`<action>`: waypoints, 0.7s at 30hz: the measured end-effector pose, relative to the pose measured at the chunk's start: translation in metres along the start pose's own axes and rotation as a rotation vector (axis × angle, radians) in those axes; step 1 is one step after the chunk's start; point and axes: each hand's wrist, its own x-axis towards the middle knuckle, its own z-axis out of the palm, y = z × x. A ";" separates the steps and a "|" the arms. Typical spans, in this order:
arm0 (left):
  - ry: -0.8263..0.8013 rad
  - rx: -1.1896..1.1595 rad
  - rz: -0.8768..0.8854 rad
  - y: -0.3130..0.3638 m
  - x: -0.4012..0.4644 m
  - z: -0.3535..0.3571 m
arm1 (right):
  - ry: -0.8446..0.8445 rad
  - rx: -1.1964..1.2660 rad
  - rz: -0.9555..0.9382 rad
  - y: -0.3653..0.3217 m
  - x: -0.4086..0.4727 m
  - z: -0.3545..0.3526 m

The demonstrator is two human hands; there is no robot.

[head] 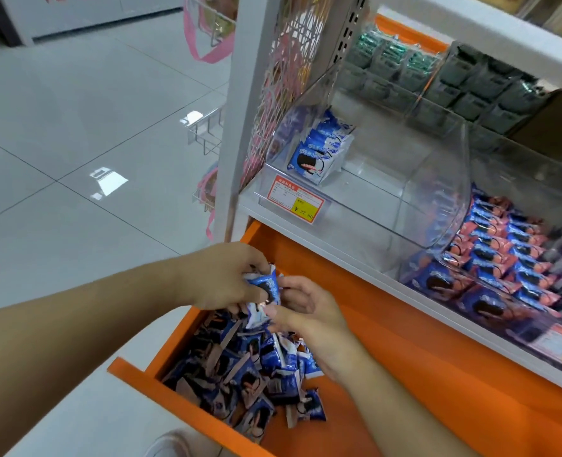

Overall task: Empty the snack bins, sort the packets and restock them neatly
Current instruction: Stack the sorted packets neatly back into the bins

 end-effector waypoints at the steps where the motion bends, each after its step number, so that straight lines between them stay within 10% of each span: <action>1: 0.036 0.043 -0.008 -0.002 0.002 -0.001 | -0.007 -0.036 0.039 0.010 0.004 -0.005; 9: 0.039 0.224 -0.056 -0.009 0.007 0.001 | -0.098 -0.765 0.220 0.090 0.028 -0.021; 21: 0.042 0.209 -0.059 0.000 0.004 -0.003 | 0.076 -0.531 0.173 0.079 0.017 -0.035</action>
